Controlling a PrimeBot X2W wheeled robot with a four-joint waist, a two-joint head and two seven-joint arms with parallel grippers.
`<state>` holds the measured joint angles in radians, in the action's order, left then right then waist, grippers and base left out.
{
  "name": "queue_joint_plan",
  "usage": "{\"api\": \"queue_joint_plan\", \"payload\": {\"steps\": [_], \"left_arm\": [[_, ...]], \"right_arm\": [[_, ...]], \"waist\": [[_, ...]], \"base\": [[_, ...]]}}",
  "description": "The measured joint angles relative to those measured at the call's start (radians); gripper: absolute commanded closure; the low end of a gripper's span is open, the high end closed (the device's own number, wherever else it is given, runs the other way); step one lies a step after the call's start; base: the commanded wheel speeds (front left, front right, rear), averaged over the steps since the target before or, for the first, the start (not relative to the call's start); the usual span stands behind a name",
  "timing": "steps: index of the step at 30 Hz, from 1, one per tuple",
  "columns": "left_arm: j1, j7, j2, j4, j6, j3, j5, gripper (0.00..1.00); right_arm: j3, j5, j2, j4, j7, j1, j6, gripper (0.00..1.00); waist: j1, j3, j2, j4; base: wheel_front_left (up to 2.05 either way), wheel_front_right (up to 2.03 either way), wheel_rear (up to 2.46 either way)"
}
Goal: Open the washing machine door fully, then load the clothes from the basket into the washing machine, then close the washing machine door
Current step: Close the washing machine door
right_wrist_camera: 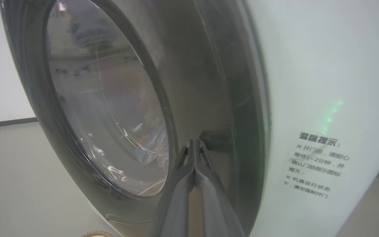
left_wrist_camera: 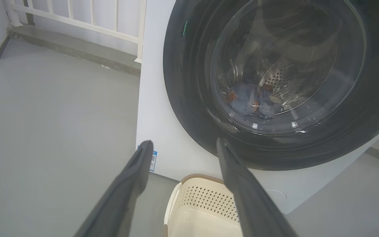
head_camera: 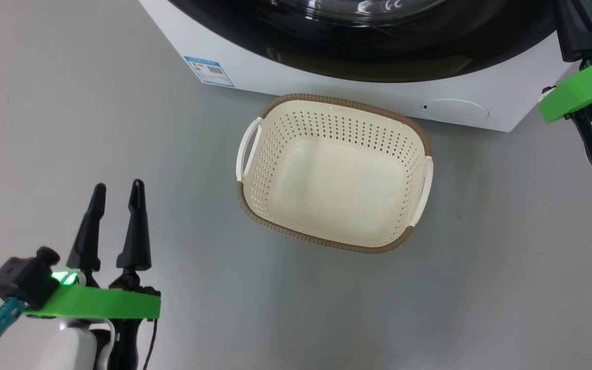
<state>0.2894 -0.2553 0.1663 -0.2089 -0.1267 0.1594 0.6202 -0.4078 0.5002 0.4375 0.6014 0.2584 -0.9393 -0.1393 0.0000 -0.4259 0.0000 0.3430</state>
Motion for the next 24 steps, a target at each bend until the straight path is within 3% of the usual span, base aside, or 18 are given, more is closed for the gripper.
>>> {"api": "queue_joint_plan", "payload": {"steps": [17, 18, 19, 20, 21, 24], "left_arm": [[0.002, 0.0, 0.004, -0.021, -0.001, 0.008, 0.002, 0.0], [0.002, 0.0, 0.005, -0.023, -0.001, 0.009, 0.002, 0.0], [0.002, 0.0, 0.006, -0.025, -0.001, 0.011, 0.002, 0.0], [0.002, 0.0, 0.006, -0.029, -0.001, 0.017, 0.002, 0.0], [0.002, 0.0, 0.007, -0.032, -0.001, 0.02, 0.002, 0.0], [0.001, 0.0, 0.011, -0.039, -0.001, 0.027, 0.002, 0.0]], "right_arm": [[-0.007, 0.0, -0.002, 0.033, -0.002, -0.004, 0.001, 1.0], [-0.004, 0.0, -0.003, 0.033, -0.001, 0.002, 0.001, 0.95], [-0.004, 0.0, -0.003, 0.033, -0.002, 0.01, 0.001, 0.73], [-0.004, 0.001, -0.008, 0.033, -0.002, 0.026, 0.002, 0.12], [-0.006, 0.003, -0.015, 0.032, -0.002, 0.035, 0.002, 0.0], [-0.015, 0.011, -0.032, 0.023, -0.002, 0.07, 0.001, 0.0]], "waist": [[0.0, 0.035, 0.0, -0.012], [0.0, 0.041, 0.0, -0.014], [0.0, 0.047, 0.0, -0.016], [0.0, 0.061, 0.0, -0.02], [0.0, 0.068, 0.0, -0.023], [0.0001, 0.092, 0.0, -0.033]], "base": [[0.0, 0.0, 0.0], [0.0, 0.0, 0.0], [0.0, 0.0, 0.0], [0.0, 0.0, 0.0], [0.0, 0.0, 0.0], [0.0, 0.0, 0.0]]}}
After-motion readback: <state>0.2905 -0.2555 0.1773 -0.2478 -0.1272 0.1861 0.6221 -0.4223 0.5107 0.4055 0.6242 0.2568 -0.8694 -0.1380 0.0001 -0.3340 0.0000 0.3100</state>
